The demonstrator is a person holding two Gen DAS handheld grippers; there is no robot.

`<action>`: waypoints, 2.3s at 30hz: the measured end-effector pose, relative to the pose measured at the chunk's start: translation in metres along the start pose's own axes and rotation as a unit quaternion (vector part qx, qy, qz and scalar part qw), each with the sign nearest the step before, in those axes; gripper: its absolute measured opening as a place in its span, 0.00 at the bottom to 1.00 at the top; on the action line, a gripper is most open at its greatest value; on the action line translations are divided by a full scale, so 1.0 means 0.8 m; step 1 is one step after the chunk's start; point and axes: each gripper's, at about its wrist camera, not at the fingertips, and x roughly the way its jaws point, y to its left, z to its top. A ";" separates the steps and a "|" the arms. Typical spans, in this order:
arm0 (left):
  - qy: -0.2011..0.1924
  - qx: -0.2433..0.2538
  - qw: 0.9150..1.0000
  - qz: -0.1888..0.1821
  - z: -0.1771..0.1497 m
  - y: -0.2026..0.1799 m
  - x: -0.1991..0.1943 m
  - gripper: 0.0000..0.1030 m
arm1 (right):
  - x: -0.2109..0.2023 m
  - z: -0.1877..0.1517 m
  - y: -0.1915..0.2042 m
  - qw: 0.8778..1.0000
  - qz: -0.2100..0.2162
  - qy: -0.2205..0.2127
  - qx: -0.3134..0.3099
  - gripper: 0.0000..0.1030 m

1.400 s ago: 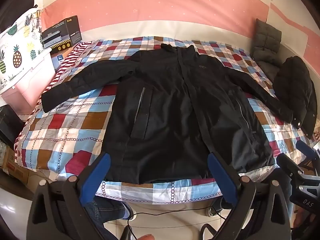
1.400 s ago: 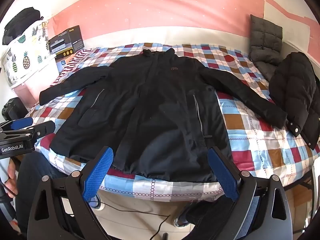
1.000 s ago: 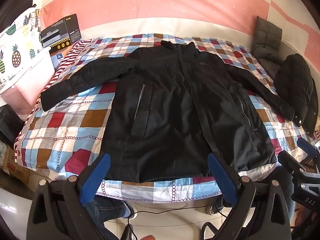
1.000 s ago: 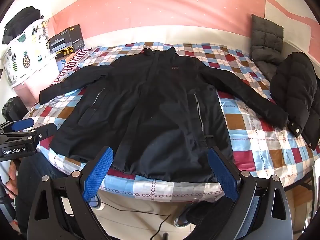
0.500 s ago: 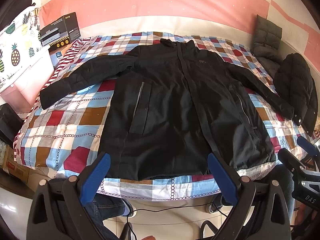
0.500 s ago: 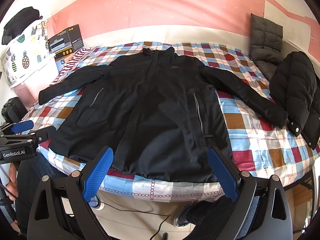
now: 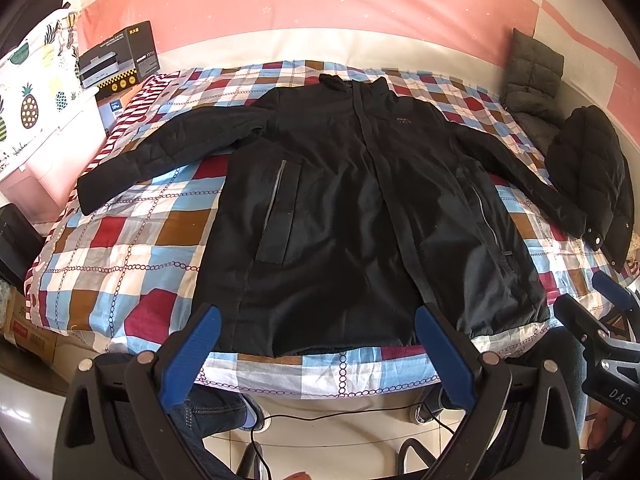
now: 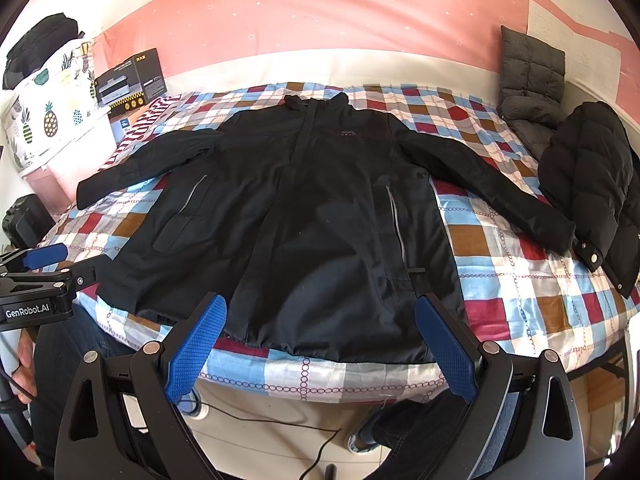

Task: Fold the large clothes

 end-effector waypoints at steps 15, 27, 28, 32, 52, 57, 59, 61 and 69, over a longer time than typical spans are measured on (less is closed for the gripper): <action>0.001 -0.001 1.000 -0.002 0.001 0.002 0.003 0.96 | 0.000 0.000 0.001 1.000 0.000 0.001 0.000 0.93; 0.004 0.001 1.000 -0.004 0.002 -0.001 0.003 0.96 | 0.003 0.001 -0.002 1.000 0.000 0.002 0.001 0.93; 0.004 0.001 1.000 -0.004 0.002 -0.001 0.003 0.96 | 0.003 0.000 -0.002 1.000 0.000 0.001 0.001 0.93; 0.006 0.002 1.000 -0.005 0.001 -0.003 0.005 0.96 | 0.003 -0.004 -0.002 1.000 -0.001 0.001 0.001 0.93; 0.016 0.000 1.000 -0.005 0.003 0.003 0.017 0.96 | 0.008 0.000 0.003 1.000 -0.001 0.007 -0.002 0.93; 0.027 -0.010 1.000 -0.009 0.007 0.014 0.031 0.96 | 0.017 0.008 0.008 1.000 0.009 0.009 -0.004 0.93; 0.028 -0.016 0.999 -0.010 0.009 0.021 0.037 0.96 | 0.022 0.011 0.012 1.000 0.014 0.009 -0.006 0.93; 0.030 -0.024 0.999 -0.011 0.013 0.029 0.044 0.96 | 0.028 0.016 0.016 1.000 0.020 0.011 -0.010 0.93; 0.025 -0.057 0.998 0.005 0.039 0.078 0.084 0.96 | 0.070 0.047 0.036 0.998 0.048 0.018 -0.028 0.93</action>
